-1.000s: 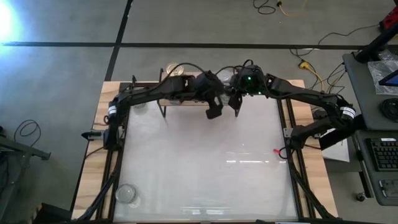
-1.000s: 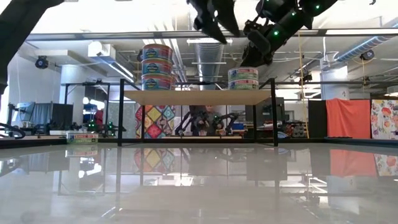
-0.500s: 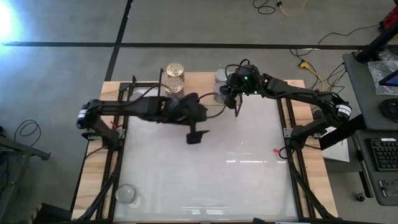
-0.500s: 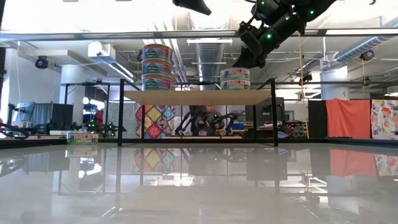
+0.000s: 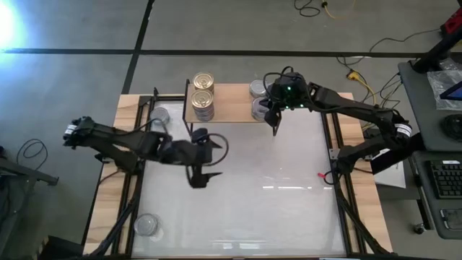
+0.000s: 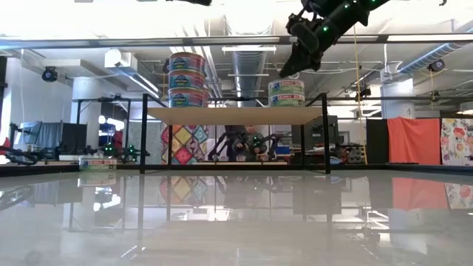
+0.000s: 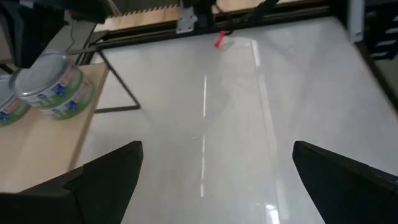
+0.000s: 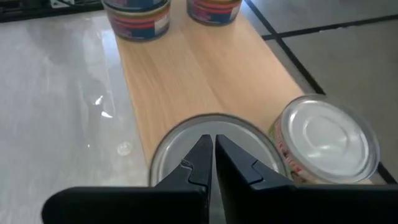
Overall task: Stack canned seafood by type on shelf
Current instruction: Stack the green tuna can on top of the other green tuna on the shelf
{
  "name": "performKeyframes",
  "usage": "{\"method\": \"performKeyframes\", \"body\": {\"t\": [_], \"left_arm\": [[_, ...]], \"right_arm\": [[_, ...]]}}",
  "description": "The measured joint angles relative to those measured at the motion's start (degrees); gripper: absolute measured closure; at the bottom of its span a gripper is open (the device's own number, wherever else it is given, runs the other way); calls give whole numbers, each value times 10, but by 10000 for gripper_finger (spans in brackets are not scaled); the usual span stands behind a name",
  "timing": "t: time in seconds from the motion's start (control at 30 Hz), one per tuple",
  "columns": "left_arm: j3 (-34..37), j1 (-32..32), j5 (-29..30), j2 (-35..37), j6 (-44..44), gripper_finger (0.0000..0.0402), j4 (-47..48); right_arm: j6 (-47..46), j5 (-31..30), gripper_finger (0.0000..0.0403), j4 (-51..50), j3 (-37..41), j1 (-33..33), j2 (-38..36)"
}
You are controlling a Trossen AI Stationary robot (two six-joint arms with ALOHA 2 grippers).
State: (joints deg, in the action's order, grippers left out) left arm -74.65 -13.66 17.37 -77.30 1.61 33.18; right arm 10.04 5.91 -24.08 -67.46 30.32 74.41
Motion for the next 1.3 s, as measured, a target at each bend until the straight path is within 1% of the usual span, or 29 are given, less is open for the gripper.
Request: {"method": "performKeyframes", "body": {"t": [0.1,0.23,0.37,0.5,0.73,0.9,0.97,1.1,1.23,1.3], "left_arm": [[10,-36,20,13,29,4,-2],[12,-86,48,13,62,4,7],[13,-129,67,13,94,4,11],[31,-162,90,13,138,4,11],[89,-196,95,13,268,4,14],[116,-219,95,11,370,4,46],[127,-230,87,11,420,4,67],[139,-261,40,8,551,4,126],[139,-304,-37,0,693,4,168],[135,-329,-65,-9,763,5,178]], "right_arm": [[-12,1,390,-3,6,-2,0],[-16,1,390,-21,8,-3,10],[-26,1,390,-5,8,-3,24],[-26,0,390,6,5,-3,34],[-26,-1,390,3,1,-3,33],[-31,-1,390,-5,-16,-5,34],[-28,-1,390,-6,-29,-9,29],[-19,-1,390,-37,-76,-27,13],[-14,-1,390,-71,-119,-65,-10],[-18,-1,390,-72,-126,-92,-24]]}}
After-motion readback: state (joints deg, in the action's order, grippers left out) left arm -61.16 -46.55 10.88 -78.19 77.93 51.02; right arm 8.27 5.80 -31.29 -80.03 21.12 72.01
